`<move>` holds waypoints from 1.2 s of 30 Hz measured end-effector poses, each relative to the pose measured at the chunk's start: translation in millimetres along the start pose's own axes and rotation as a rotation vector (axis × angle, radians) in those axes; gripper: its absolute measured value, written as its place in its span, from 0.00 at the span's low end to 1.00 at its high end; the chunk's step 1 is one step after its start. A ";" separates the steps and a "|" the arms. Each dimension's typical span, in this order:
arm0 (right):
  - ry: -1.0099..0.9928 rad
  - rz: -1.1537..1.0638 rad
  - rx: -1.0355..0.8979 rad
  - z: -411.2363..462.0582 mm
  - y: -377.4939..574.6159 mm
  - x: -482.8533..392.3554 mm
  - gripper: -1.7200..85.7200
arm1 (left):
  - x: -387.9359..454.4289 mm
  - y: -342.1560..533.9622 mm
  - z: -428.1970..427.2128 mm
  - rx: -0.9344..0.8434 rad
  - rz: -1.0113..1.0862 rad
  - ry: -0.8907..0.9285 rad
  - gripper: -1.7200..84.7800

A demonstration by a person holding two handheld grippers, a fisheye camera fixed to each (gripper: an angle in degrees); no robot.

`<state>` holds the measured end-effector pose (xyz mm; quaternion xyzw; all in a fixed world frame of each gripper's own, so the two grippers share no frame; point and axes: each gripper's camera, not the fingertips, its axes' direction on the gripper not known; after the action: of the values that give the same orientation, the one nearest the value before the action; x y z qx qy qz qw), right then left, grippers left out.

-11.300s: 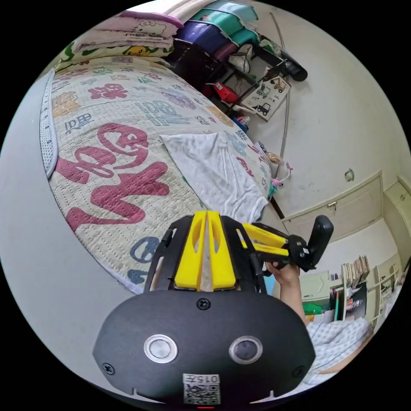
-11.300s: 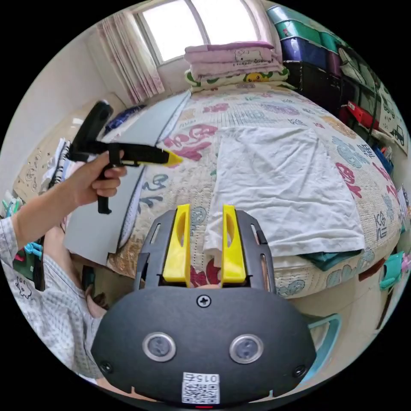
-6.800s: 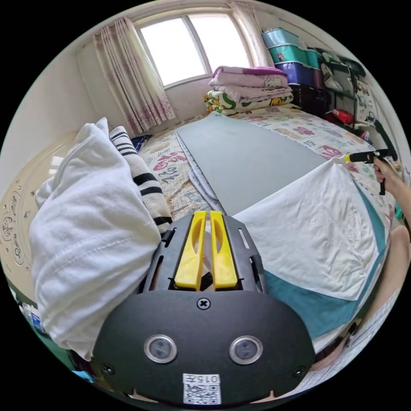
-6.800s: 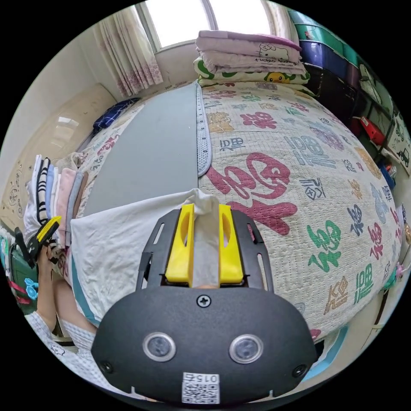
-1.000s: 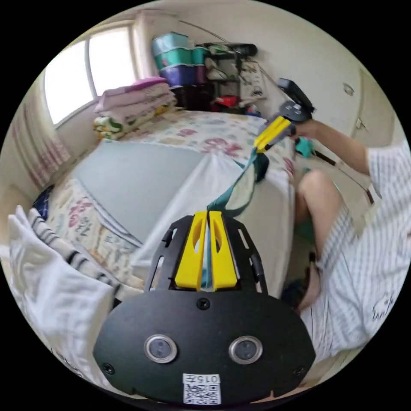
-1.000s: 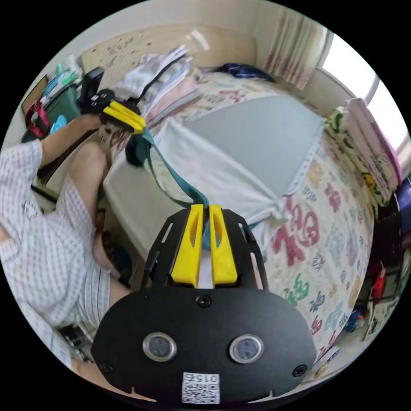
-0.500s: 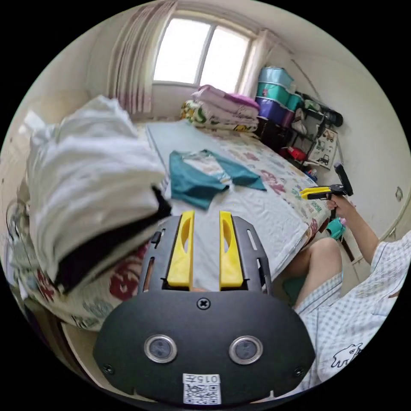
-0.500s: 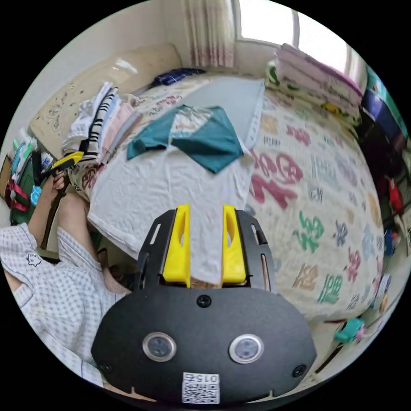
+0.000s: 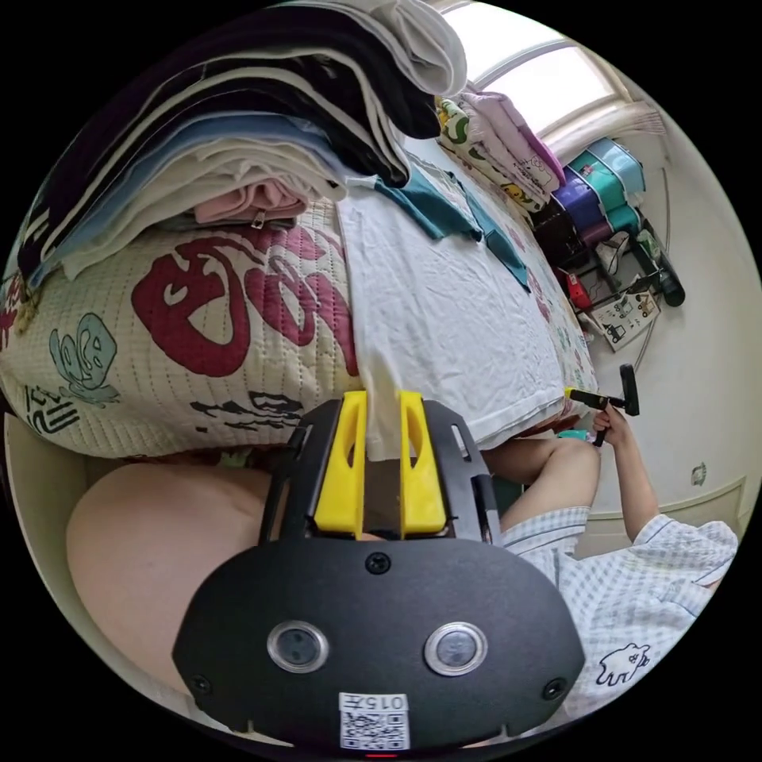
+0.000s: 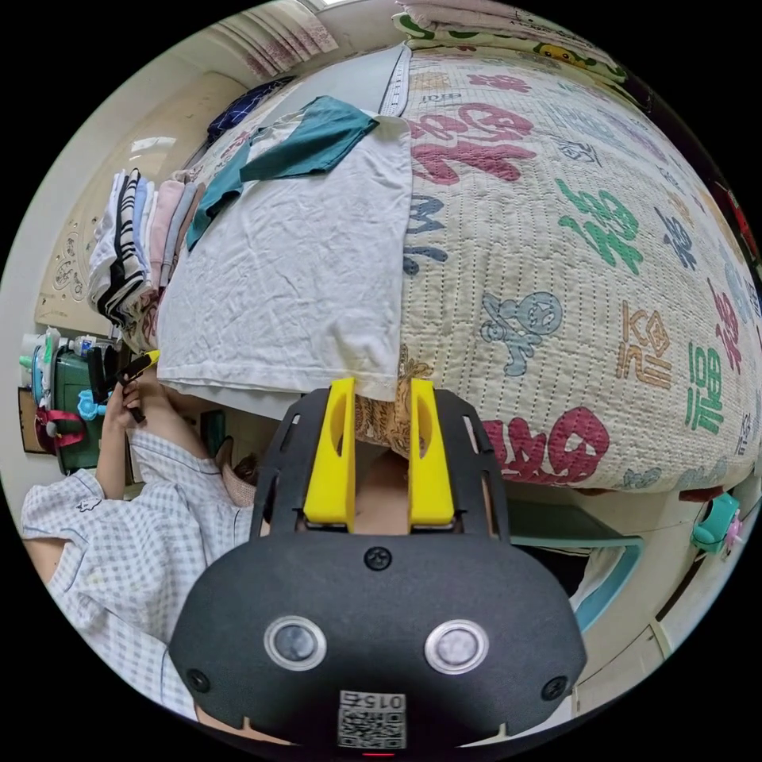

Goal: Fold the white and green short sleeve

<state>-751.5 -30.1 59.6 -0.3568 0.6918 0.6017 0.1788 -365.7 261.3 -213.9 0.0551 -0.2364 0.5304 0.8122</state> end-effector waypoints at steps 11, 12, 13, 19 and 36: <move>0.070 -0.074 -0.017 -37.0 15.4 -30.8 0.02 | 16.3 5.1 -37.8 0.062 0.129 -0.056 0.02; 0.094 -0.090 -0.036 -34.6 17.8 -35.4 0.02 | 20.9 4.8 -35.7 0.049 0.143 -0.084 0.02; 0.119 -0.105 -0.054 -30.6 19.4 -39.6 0.02 | 25.0 3.8 -30.6 0.027 0.155 -0.110 0.02; 0.206 -0.166 -0.103 -22.6 29.5 -47.8 0.03 | 52.3 -7.7 -39.9 0.080 0.143 -0.227 0.04; 0.226 -0.421 0.247 26.7 -176.5 -112.7 0.12 | 239.3 -309.2 172.1 0.117 0.287 0.004 0.15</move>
<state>-554.5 23.1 5.8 -0.5332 0.6861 0.4186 0.2641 -69.4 269.3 93.6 0.0668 -0.2089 0.6539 0.7241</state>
